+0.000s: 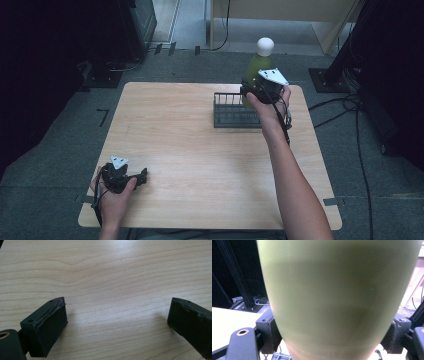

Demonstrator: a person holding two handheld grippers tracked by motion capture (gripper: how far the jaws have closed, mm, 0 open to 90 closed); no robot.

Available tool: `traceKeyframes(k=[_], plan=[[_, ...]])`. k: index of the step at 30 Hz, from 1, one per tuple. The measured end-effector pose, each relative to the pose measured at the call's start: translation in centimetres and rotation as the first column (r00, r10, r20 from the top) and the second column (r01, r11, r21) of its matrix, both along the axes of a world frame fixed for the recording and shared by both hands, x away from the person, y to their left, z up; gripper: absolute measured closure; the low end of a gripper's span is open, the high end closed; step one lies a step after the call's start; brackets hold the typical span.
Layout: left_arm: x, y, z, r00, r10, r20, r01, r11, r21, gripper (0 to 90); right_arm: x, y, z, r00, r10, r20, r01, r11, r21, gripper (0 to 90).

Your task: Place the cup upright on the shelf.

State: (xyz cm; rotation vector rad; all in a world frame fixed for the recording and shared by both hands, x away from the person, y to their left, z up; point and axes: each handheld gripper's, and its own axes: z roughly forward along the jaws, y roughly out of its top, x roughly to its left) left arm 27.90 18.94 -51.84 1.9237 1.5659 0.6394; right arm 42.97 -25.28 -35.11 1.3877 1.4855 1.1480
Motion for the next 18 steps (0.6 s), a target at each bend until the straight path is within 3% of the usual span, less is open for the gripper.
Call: traceKeyframes(k=[18], plan=[[0.0, 0.0, 0.0, 1.0, 0.0, -0.001, 0.0, 1.0, 0.0, 2.9, 2.5, -0.4, -2.5, 0.998, -0.035, -0.053, 0.035, 0.999, -0.015, 20.3]])
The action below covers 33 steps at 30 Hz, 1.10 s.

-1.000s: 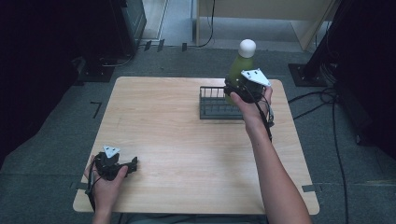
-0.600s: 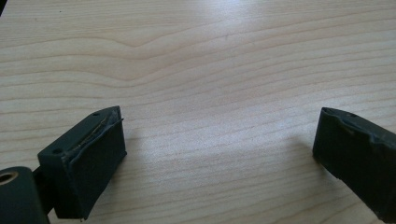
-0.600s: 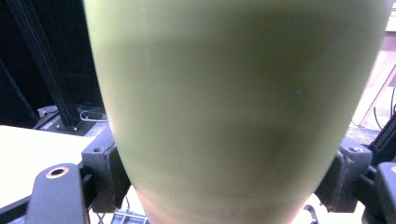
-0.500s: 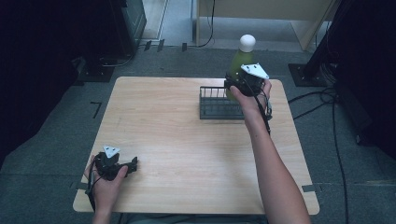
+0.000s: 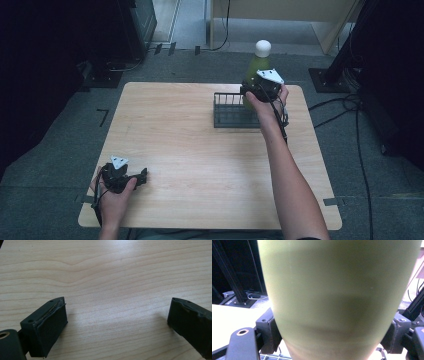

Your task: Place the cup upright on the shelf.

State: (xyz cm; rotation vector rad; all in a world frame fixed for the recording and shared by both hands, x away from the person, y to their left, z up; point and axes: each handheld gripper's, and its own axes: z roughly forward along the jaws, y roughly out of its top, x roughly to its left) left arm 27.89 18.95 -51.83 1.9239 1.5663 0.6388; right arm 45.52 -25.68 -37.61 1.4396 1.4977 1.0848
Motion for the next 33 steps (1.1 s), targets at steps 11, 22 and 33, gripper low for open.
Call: traceKeyframes(k=[11, 22, 33], plan=[[0.0, 0.0, 0.0, 1.0, 0.0, 0.0, 0.0, 1.0, 0.0, 2.9, 0.4, -0.5, -2.0, 0.9994, -0.009, -0.035, 0.01, 1.0, 0.02, 20.3], [0.0, 0.0, 0.0, 1.0, 0.0, 0.001, 0.0, 1.0, 0.0, 2.9, 0.4, -1.3, -3.6, 0.9991, -0.012, -0.041, 0.014, 0.999, 0.03, 20.2], [0.0, 0.0, 0.0, 1.0, 0.0, 0.001, 0.0, 1.0, 0.0, 2.9, -0.1, -1.3, -3.5, 0.9986, -0.003, -0.053, 0.006, 0.999, 0.045, 18.8]])
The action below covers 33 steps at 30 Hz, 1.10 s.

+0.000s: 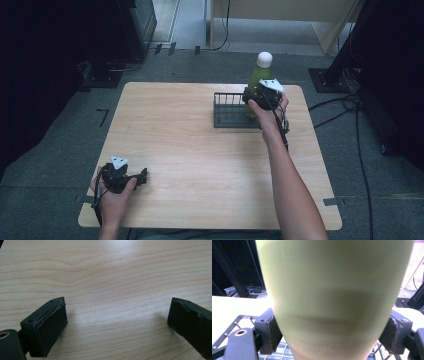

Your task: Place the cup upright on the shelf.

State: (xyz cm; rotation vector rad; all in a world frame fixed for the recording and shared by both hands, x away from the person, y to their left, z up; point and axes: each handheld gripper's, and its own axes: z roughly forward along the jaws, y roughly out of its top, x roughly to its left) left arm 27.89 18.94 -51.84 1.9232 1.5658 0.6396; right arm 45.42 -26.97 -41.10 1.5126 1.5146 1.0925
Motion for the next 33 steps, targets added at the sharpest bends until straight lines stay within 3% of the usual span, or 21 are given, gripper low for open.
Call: traceKeyframes(k=[4, 14, 18, 25, 33], plan=[[0.0, 0.0, 0.0, 1.0, 0.0, 0.0, 0.0, 1.0, 0.0, 2.9, -0.3, -0.3, 0.0, 1.0, 0.008, 0.001, -0.008, 0.999, 0.033, 17.7], [0.0, 0.0, 0.0, 1.0, 0.0, 0.0, 0.0, 1.0, 0.0, 2.9, -0.7, -0.7, 0.0, 0.9993, 0.039, -0.004, -0.038, 0.998, 0.045, 12.2], [0.0, 0.0, 0.0, 1.0, 0.0, 0.0, 0.0, 1.0, 0.0, 2.9, -1.2, -0.8, 0.5, 0.9977, 0.067, -0.002, -0.067, 0.996, 0.057, 2.7], [0.0, 0.0, 0.0, 1.0, 0.0, 0.0, 0.0, 1.0, 0.0, 2.9, -2.7, -1.1, 1.4, 0.9974, 0.07, 0.016, -0.071, 0.996, 0.047, 0.0], [0.0, 0.0, 0.0, 1.0, 0.0, 0.0, 0.0, 1.0, 0.001, 2.9, -4.5, -1.5, 2.0, 0.9974, 0.073, 0.001, -0.073, 0.996, 0.046, 0.0]])
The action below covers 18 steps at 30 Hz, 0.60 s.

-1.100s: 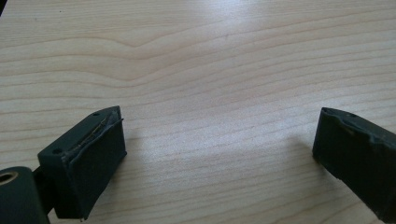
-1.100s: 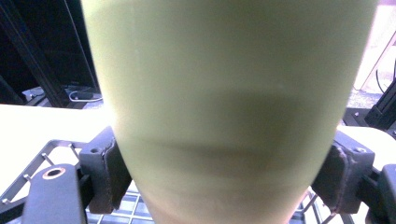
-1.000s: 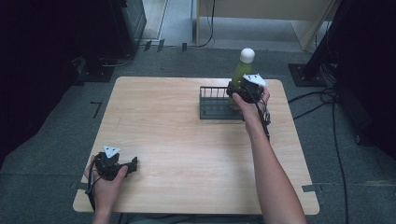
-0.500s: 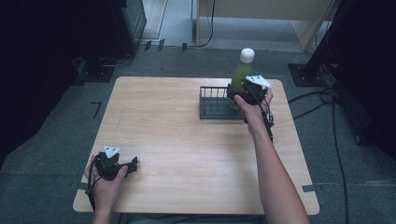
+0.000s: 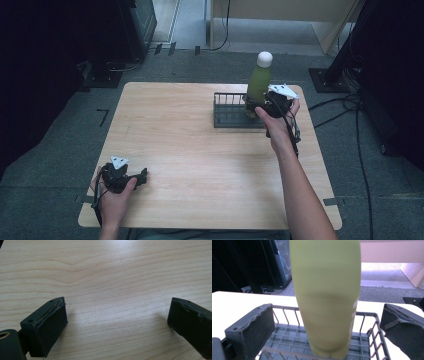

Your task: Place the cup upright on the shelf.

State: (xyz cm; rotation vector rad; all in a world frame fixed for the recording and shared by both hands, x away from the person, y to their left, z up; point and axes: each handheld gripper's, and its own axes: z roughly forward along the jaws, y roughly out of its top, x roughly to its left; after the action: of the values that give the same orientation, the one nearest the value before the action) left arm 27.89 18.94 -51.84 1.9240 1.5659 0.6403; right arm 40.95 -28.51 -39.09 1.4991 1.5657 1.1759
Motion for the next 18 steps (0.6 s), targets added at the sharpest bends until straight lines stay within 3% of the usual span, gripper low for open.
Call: traceKeyframes(k=[7, 18], plan=[[0.0, 0.0, 0.0, 1.0, 0.0, 0.0, 0.0, 1.0, 0.0, 2.9, -2.5, -1.1, -0.5, 0.9999, 0.009, -0.013, -0.009, 1.0, -0.011, 0.0], [0.0, 0.0, 0.0, 1.0, 0.001, 0.001, -0.001, 1.0, 0.0, 2.9, -7.0, -3.8, -3.1, 0.9974, -0.01, -0.072, 0.008, 1.0, -0.029, 0.0]])
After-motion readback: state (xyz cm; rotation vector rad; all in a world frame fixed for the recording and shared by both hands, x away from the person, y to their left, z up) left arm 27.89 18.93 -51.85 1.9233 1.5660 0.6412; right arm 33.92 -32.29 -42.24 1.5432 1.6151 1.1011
